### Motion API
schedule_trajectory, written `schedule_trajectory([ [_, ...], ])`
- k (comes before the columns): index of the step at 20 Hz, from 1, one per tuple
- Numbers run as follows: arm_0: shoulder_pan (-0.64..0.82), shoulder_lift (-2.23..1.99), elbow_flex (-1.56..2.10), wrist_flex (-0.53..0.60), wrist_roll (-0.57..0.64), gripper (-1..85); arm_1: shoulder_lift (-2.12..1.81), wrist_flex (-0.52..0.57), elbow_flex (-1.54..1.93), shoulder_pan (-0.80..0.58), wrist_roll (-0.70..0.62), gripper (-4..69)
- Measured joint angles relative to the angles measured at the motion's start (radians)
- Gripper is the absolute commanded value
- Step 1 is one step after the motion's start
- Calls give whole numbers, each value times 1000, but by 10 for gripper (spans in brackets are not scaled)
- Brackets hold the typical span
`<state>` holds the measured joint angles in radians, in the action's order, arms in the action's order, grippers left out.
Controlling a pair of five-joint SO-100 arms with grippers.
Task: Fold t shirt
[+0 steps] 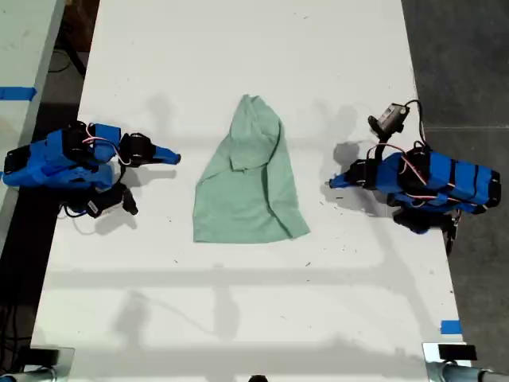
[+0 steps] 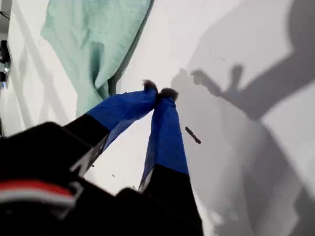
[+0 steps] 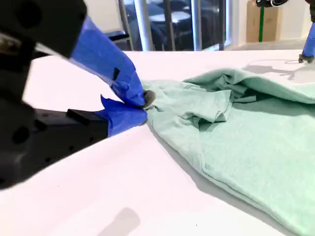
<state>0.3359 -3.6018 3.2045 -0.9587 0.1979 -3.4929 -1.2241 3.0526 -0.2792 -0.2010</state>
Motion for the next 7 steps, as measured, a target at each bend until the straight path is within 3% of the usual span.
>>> schedule_trajectory([
  [7,72,0,12,-18,-31,15,0,-3,3,-64,92,21],
])
